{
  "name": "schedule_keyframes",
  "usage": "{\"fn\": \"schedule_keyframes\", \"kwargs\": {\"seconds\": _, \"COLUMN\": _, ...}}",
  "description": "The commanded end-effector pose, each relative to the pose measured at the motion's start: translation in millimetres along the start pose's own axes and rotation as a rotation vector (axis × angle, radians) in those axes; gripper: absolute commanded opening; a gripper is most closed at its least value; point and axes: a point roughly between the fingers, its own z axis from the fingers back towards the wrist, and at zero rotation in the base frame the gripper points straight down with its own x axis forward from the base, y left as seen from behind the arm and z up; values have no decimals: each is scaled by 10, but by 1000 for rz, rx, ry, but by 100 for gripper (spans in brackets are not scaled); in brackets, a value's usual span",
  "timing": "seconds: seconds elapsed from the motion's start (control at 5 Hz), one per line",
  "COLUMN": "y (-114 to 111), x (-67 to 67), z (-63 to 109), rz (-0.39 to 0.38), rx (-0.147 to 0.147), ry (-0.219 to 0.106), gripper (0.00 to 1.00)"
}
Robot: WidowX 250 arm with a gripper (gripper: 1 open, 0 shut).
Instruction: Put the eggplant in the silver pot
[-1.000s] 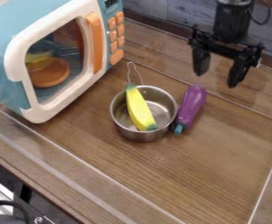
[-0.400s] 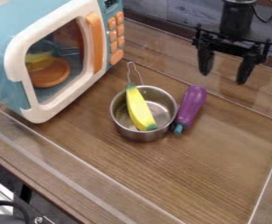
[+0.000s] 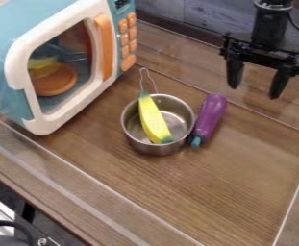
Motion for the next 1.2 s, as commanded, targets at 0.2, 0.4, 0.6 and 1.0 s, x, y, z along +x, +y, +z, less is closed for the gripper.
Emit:
{"fn": "schedule_keyframes", "kwargs": {"seconds": 0.2, "y": -122, "x": 70, "z": 206, "rz": 16, "rx": -15, "ry": -62, "gripper": 100}}
{"fn": "schedule_keyframes", "kwargs": {"seconds": 0.4, "y": -174, "x": 51, "z": 299, "rz": 8, "rx": -15, "ry": -60, "gripper": 100}}
{"fn": "schedule_keyframes", "kwargs": {"seconds": 0.6, "y": -212, "x": 35, "z": 389, "rz": 3, "rx": -16, "ry": -58, "gripper": 100}}
{"fn": "schedule_keyframes", "kwargs": {"seconds": 1.0, "y": -188, "x": 83, "z": 201, "rz": -99, "rx": -12, "ry": -46, "gripper": 100}}
